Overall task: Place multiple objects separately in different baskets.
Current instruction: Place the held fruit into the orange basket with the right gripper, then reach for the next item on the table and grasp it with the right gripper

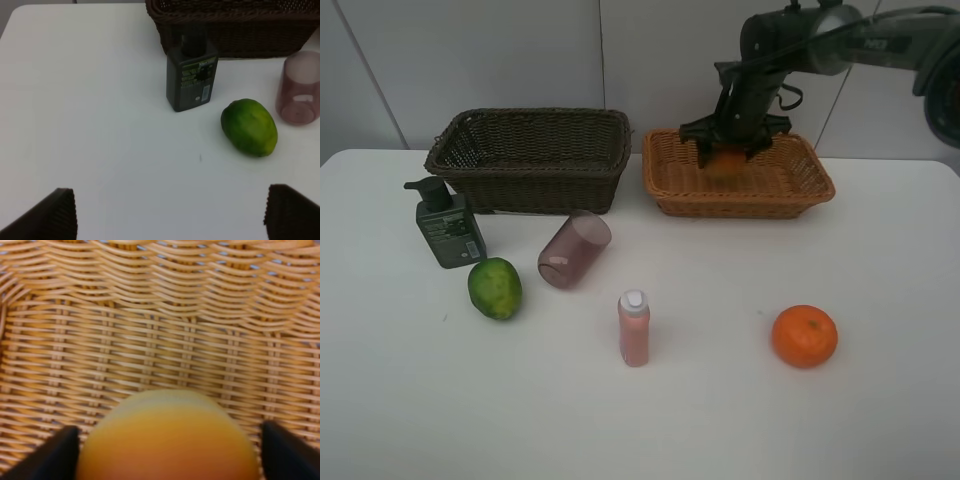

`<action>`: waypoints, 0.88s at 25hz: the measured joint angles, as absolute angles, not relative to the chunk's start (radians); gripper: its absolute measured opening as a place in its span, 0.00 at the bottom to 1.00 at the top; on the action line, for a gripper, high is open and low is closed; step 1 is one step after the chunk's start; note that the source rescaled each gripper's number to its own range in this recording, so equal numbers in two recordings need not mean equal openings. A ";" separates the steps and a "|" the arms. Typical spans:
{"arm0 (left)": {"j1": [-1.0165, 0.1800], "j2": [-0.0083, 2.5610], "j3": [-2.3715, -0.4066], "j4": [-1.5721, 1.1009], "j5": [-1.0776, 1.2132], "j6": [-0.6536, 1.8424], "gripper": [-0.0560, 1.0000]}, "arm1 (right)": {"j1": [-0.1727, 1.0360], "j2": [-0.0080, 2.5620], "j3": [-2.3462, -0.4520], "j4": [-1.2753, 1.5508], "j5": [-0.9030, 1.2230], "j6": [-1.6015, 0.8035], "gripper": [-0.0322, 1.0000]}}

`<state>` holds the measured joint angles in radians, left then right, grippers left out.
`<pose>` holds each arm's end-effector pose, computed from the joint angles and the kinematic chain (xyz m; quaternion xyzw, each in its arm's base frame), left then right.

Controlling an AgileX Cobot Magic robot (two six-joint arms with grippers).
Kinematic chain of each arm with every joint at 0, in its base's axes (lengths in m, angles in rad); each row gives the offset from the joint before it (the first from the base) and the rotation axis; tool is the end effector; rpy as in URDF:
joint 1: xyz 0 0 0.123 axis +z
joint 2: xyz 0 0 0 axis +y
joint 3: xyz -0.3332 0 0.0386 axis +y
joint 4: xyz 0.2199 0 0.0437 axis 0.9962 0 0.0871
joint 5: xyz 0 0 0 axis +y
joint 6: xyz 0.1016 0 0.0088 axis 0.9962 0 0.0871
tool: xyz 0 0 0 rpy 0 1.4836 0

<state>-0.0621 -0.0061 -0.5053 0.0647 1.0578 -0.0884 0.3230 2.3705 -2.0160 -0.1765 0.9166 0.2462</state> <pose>-0.0713 0.0102 0.2602 -0.0125 0.8489 -0.0074 0.5283 0.5033 0.1535 0.1989 -0.0767 0.9753 -0.0220 0.2060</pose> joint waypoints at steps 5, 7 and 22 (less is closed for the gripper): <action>-0.062 -0.006 -0.505 0.065 1.058 -0.088 0.95 | 0.323 2.371 -2.016 -0.186 0.926 0.246 0.97; -0.062 -0.006 -0.505 0.065 1.058 -0.088 0.95 | 0.323 2.367 -2.016 -0.186 0.949 0.243 0.99; -0.062 -0.006 -0.505 0.065 1.058 -0.088 0.95 | 0.332 2.211 -1.983 -0.038 1.214 0.036 1.00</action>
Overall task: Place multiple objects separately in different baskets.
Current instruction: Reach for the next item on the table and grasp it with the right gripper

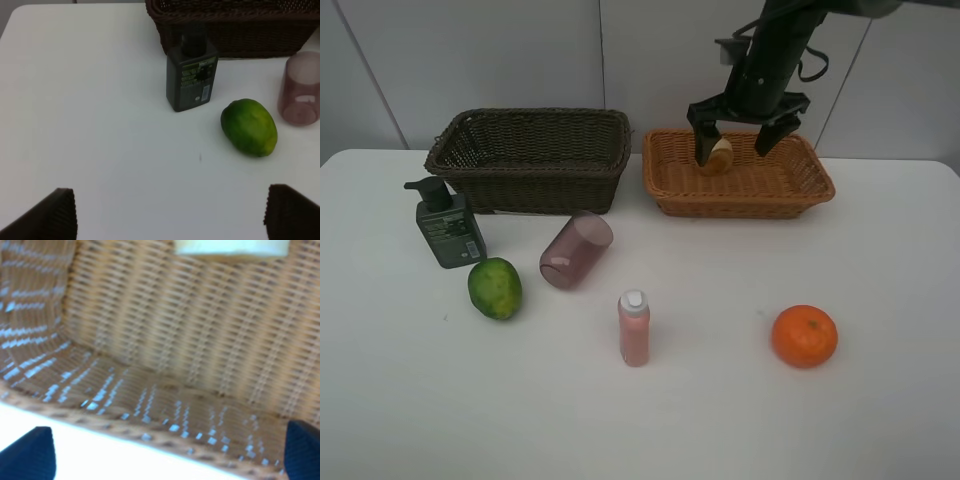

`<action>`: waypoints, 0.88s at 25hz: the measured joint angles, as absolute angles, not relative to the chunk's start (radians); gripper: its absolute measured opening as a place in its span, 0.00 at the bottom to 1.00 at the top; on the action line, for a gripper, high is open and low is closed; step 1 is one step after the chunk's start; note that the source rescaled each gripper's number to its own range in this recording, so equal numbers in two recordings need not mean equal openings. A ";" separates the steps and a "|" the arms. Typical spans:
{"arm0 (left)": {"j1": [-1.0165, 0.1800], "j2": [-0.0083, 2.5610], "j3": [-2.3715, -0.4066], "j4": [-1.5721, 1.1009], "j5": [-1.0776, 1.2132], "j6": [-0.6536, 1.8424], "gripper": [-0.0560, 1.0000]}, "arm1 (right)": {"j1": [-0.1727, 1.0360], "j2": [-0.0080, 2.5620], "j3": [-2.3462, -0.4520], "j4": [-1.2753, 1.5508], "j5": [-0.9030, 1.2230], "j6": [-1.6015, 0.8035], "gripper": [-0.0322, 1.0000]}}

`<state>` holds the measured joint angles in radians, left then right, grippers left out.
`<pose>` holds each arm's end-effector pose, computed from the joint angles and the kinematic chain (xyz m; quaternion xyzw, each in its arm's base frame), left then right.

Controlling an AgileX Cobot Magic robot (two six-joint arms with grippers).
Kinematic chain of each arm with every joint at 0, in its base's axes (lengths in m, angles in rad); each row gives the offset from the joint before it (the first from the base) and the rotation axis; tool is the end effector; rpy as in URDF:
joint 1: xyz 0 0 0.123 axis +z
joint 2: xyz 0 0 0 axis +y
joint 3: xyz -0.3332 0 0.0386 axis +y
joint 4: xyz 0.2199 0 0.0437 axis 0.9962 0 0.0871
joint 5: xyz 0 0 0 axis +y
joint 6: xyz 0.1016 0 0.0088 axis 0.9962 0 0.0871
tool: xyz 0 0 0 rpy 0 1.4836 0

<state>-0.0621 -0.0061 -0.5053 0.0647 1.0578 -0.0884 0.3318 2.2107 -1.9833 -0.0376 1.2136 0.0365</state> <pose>-0.0713 0.0102 0.2602 -0.0125 0.8489 -0.0074 0.5283 0.4511 0.1516 0.2607 -0.1508 0.9824 0.0019 0.1098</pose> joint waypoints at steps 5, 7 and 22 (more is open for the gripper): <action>-0.062 -0.006 -0.505 0.065 1.058 -0.088 0.95 | 0.336 2.113 -1.820 -0.035 1.214 0.036 1.00; -0.062 -0.006 -0.505 0.065 1.058 -0.088 0.95 | 0.336 2.068 -1.738 -0.051 1.214 0.036 1.00; -0.062 -0.006 -0.505 0.065 1.058 -0.088 0.95 | 0.336 1.690 -1.104 -0.060 0.988 0.216 1.00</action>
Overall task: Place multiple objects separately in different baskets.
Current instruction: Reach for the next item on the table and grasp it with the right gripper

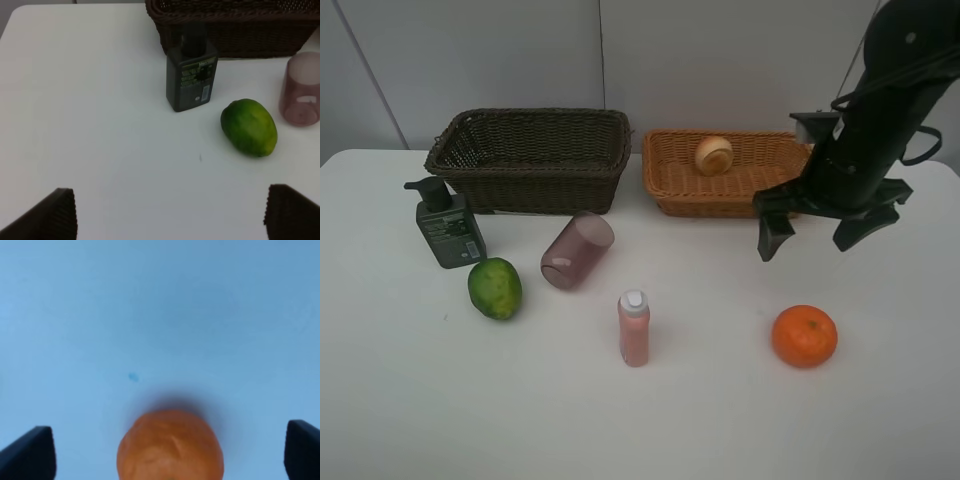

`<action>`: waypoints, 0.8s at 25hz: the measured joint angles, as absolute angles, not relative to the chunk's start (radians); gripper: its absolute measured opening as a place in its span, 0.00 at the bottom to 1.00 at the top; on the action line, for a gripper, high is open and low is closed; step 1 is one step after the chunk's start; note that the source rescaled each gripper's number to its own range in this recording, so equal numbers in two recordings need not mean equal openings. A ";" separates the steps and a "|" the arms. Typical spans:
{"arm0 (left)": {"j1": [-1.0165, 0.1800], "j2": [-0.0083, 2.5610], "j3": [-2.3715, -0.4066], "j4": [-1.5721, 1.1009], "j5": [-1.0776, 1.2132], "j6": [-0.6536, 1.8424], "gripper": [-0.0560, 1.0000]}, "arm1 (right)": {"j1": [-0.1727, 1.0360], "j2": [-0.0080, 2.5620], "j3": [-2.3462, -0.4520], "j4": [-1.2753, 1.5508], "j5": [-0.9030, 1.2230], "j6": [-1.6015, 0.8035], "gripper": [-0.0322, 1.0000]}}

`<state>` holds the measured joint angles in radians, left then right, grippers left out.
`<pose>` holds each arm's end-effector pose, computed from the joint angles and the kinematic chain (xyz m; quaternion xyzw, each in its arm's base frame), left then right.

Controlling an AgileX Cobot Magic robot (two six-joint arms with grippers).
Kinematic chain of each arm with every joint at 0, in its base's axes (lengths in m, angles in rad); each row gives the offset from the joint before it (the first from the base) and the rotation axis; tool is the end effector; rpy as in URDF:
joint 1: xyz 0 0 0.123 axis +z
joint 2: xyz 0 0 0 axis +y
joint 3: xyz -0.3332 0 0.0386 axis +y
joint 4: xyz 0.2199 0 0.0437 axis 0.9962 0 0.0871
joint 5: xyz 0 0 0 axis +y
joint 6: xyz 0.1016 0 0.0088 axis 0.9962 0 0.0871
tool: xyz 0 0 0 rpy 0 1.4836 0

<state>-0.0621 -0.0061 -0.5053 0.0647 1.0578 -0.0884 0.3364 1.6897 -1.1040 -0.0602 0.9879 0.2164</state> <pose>-0.0713 0.0102 0.2602 -0.0125 0.8489 -0.0074 0.5283 0.2791 0.0922 0.2626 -0.0753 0.9959 -0.0133 0.0476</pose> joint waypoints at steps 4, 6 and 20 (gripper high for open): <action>-0.062 -0.006 -0.505 0.065 1.058 -0.088 0.95 | 0.341 1.685 -0.993 -0.061 0.927 0.286 1.00; -0.062 -0.006 -0.505 0.065 1.058 -0.088 0.95 | 0.346 1.685 -0.944 -0.061 0.893 0.314 1.00; -0.062 -0.006 -0.505 0.065 1.058 -0.088 0.95 | 0.361 1.685 -0.780 -0.051 0.704 0.488 1.00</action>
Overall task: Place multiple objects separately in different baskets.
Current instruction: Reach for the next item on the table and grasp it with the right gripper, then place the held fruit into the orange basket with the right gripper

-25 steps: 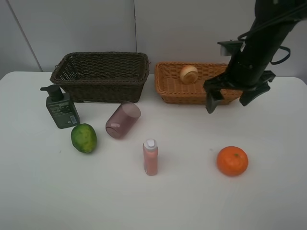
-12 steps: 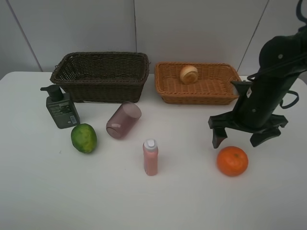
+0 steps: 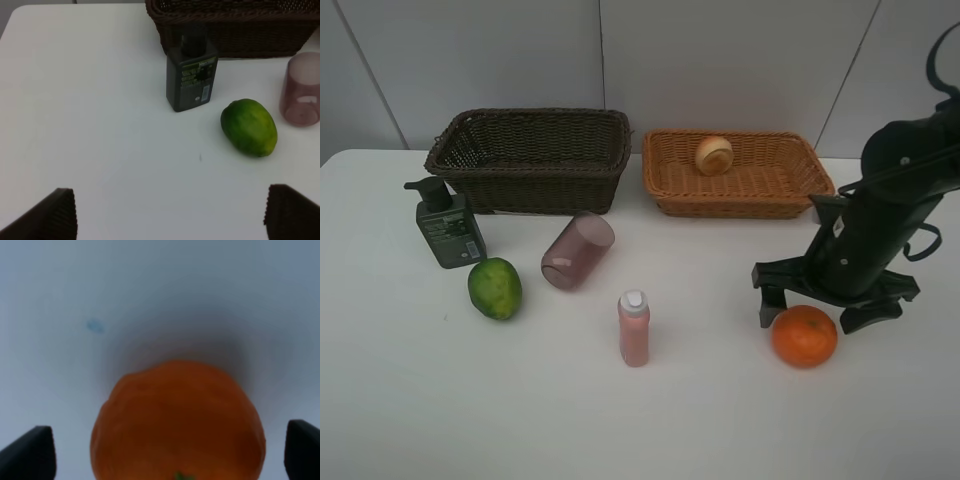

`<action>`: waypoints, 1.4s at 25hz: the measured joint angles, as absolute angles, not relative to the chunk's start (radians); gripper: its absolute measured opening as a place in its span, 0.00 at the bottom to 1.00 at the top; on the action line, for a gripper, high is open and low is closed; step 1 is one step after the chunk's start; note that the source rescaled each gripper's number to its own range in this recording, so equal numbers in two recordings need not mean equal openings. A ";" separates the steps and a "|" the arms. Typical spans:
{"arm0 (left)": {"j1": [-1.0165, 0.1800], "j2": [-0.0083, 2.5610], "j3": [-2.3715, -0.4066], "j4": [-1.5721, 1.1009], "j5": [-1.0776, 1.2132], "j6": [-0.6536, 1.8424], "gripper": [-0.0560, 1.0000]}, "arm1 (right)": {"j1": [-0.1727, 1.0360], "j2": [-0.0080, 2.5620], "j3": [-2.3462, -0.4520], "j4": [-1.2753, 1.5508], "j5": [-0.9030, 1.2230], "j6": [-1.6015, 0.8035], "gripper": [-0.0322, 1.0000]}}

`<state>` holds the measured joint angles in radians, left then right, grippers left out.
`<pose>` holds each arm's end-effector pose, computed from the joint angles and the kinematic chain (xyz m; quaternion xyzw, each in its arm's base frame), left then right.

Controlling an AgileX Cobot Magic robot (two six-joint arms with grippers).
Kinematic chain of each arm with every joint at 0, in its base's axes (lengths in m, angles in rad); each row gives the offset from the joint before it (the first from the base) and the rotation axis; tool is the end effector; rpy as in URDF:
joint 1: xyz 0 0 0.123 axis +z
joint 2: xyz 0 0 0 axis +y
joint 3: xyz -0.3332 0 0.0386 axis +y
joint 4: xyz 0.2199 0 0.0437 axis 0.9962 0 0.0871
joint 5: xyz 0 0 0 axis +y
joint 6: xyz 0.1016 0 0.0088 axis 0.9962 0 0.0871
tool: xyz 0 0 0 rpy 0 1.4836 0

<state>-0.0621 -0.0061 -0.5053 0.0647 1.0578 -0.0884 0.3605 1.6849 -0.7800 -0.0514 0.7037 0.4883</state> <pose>-0.0713 0.0102 0.2602 -0.0125 0.8489 -0.0074 0.5283 0.2365 0.0855 0.2019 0.0447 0.9985 -0.0054 0.0295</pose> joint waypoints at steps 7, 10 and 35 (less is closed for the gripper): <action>-0.062 -0.006 -0.505 0.065 1.058 -0.088 0.95 | 0.361 1.705 -0.770 -0.053 0.649 0.524 1.00; -0.062 -0.006 -0.505 0.065 1.058 -0.088 0.95 | 0.361 1.735 -0.770 -0.053 0.639 0.525 1.00; -0.062 -0.006 -0.505 0.065 1.058 -0.088 0.95 | 0.361 1.814 -0.770 -0.050 0.610 0.532 0.67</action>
